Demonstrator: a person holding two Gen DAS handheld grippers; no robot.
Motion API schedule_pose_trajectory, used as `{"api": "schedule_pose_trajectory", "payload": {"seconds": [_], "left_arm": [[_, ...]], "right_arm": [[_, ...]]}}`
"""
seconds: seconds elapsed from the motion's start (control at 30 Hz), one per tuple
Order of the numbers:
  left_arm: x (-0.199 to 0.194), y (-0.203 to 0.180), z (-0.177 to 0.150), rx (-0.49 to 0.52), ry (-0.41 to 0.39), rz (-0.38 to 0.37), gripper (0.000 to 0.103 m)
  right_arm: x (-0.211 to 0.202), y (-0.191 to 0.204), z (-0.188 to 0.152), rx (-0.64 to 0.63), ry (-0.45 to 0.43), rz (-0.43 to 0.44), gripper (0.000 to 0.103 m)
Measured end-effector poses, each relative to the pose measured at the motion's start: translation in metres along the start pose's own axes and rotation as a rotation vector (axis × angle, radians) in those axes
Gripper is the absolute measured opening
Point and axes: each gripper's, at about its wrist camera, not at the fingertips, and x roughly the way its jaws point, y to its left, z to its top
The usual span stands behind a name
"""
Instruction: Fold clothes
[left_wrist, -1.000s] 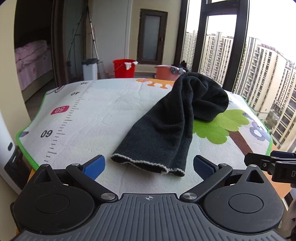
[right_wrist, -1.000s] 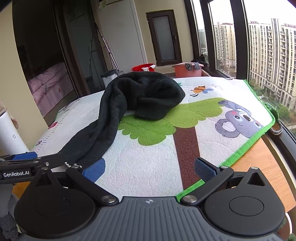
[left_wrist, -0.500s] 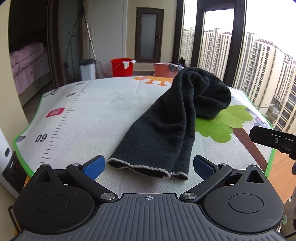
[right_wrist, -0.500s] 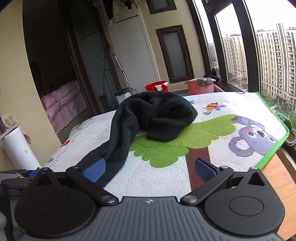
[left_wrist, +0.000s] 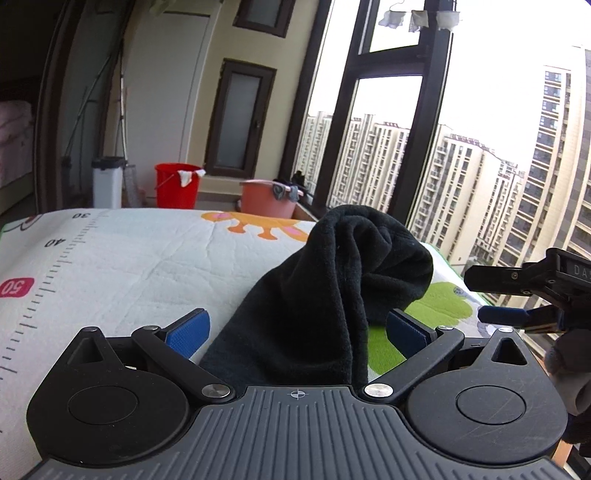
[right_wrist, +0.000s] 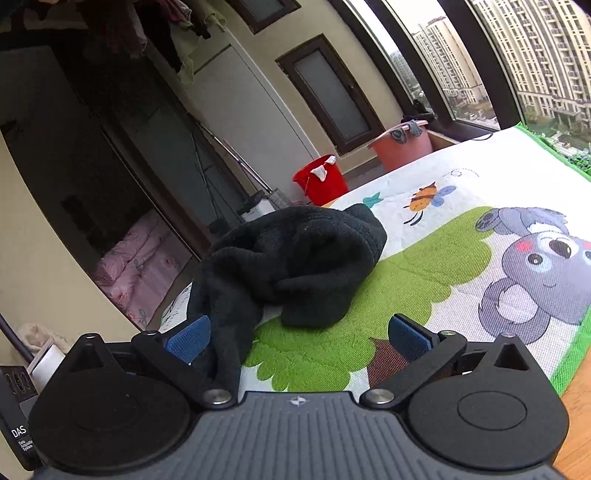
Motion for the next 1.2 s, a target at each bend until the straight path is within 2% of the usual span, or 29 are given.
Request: {"api": "schedule_pose_trajectory", "payload": {"seconds": [0.03, 0.1, 0.13, 0.2, 0.23, 0.3, 0.37, 0.47, 0.53, 0.57, 0.6, 0.67, 0.77, 0.83, 0.87, 0.93, 1.03, 1.13, 1.2], "left_arm": [[0.004, 0.001, -0.003, -0.009, 0.013, -0.011, 0.103], [0.015, 0.005, -0.007, -0.034, 0.074, -0.023, 0.103], [0.019, 0.008, -0.007, -0.052, 0.094, -0.036, 0.103], [0.020, 0.014, -0.007, -0.095, 0.092, -0.056, 0.103], [0.021, 0.015, -0.007, -0.105, 0.093, -0.059, 0.103], [0.023, 0.017, -0.008, -0.116, 0.105, -0.052, 0.103], [0.025, 0.016, -0.009, -0.110, 0.119, -0.041, 0.103], [0.024, 0.015, -0.011, -0.093, 0.135, -0.026, 0.103], [0.024, 0.013, -0.011, -0.087, 0.143, -0.017, 0.103], [0.024, 0.013, -0.011, -0.084, 0.146, -0.014, 0.103], [0.024, 0.013, -0.011, -0.080, 0.149, -0.010, 0.103], [0.025, 0.011, -0.011, -0.069, 0.155, -0.002, 0.103], [0.028, 0.005, -0.011, -0.026, 0.172, 0.024, 0.103], [0.029, 0.002, -0.011, -0.001, 0.176, 0.038, 0.103], [0.029, 0.003, -0.011, -0.001, 0.170, 0.042, 0.103], [0.025, 0.009, -0.011, -0.043, 0.136, 0.062, 0.103], [0.025, 0.015, -0.007, -0.067, 0.134, 0.137, 0.102], [0.023, 0.010, -0.002, -0.011, 0.137, 0.157, 0.095], [0.016, 0.004, 0.000, 0.025, 0.134, 0.123, 0.095]], "right_arm": [[0.006, 0.000, 0.006, -0.015, -0.004, -0.016, 0.096], [0.017, -0.001, 0.019, -0.045, -0.013, -0.047, 0.062], [0.023, -0.002, 0.025, -0.060, -0.017, -0.062, 0.056], [0.035, -0.003, 0.037, -0.091, -0.026, -0.094, 0.055], [0.041, -0.003, 0.043, -0.106, -0.030, -0.109, 0.059], [0.052, -0.005, 0.048, -0.105, -0.049, -0.130, 0.088], [0.065, -0.008, 0.051, -0.084, -0.062, -0.132, 0.089], [0.086, -0.012, 0.049, -0.036, -0.032, -0.090, 0.089], [0.093, -0.005, 0.048, -0.071, -0.029, -0.104, 0.068], [0.092, -0.001, 0.048, -0.091, -0.025, -0.099, 0.048], [0.090, 0.003, 0.049, -0.097, -0.016, -0.074, 0.039], [0.084, 0.010, 0.049, -0.101, 0.010, -0.020, 0.033], [0.068, 0.025, 0.040, -0.128, 0.061, 0.095, 0.030], [0.054, 0.033, 0.032, -0.162, 0.064, 0.133, 0.030], [0.048, 0.034, 0.029, -0.177, 0.057, 0.130, 0.026], [0.034, 0.030, 0.026, -0.179, 0.039, 0.087, 0.025], [0.019, 0.011, 0.028, -0.106, 0.022, 0.028, 0.023], [0.002, 0.001, 0.027, -0.078, -0.003, 0.008, 0.023], [-0.012, -0.001, 0.025, -0.091, -0.034, -0.005, 0.024]]}}
